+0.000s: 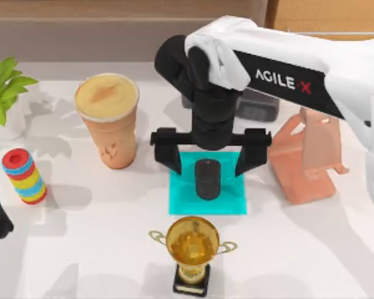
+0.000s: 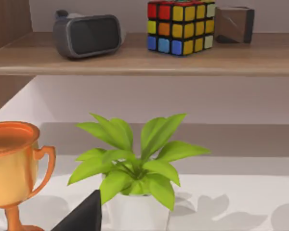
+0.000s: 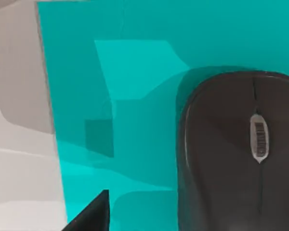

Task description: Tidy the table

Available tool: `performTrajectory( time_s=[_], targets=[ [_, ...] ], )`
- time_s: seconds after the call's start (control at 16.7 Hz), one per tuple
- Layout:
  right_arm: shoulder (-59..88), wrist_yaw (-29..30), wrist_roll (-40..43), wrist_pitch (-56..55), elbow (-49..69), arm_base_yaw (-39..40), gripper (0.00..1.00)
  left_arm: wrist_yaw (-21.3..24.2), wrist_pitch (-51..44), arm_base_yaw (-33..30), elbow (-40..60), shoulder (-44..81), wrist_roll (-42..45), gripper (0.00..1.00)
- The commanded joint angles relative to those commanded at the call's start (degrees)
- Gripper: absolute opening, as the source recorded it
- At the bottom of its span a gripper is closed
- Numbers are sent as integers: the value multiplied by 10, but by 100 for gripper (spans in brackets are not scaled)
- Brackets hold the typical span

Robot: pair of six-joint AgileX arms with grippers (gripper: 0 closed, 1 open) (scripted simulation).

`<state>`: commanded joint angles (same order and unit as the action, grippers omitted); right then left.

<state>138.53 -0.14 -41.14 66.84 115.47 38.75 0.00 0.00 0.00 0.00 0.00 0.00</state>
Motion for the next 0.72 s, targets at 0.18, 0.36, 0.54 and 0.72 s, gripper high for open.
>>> performTrajectory(
  time_s=[0.18, 0.36, 0.54, 0.72],
  targets=[
    [0, 0, 0, 0, 0, -1, 100, 0, 0, 0, 0, 0, 0, 100],
    [-18, 0, 18, -2, -3, -2, 100, 0, 0, 0, 0, 0, 0, 100],
    [-88, 1, 86, -9, -19, -13, 100, 0, 0, 0, 0, 0, 0, 100],
    [-193, 1, 187, -21, -55, -43, 100, 0, 0, 0, 0, 0, 0, 100]
  ],
)
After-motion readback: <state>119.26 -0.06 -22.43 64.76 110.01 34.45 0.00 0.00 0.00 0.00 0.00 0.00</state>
